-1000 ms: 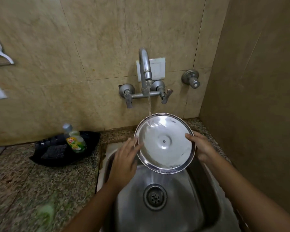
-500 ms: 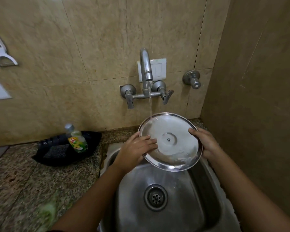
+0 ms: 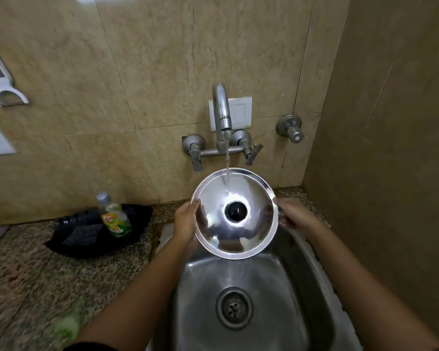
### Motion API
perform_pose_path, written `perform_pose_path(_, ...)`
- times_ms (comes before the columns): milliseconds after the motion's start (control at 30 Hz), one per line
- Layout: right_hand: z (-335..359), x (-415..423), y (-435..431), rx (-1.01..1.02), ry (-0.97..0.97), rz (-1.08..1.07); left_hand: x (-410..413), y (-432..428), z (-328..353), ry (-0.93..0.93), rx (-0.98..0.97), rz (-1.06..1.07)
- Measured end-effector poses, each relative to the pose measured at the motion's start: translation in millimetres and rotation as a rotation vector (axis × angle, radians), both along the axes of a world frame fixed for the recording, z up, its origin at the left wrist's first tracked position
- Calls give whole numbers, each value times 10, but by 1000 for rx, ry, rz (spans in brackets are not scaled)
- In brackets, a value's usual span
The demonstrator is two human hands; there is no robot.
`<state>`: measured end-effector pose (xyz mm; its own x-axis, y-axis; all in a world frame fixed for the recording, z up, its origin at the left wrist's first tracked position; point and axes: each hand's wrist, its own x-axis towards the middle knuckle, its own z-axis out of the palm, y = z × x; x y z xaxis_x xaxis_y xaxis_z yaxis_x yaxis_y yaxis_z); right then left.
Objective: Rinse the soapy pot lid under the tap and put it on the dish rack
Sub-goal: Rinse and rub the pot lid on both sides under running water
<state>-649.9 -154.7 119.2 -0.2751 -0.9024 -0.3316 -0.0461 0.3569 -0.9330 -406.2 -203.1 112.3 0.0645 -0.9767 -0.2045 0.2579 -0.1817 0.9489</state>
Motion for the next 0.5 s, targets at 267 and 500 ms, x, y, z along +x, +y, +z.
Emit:
perform_pose_path(267, -71, -110, -17, -203, 180, -250, -214, 85, 50, 120, 79, -151)
perform_pose_path(500, -325, 15, 6, -167, 181, -275, -52, 171, 28, -27, 82, -169)
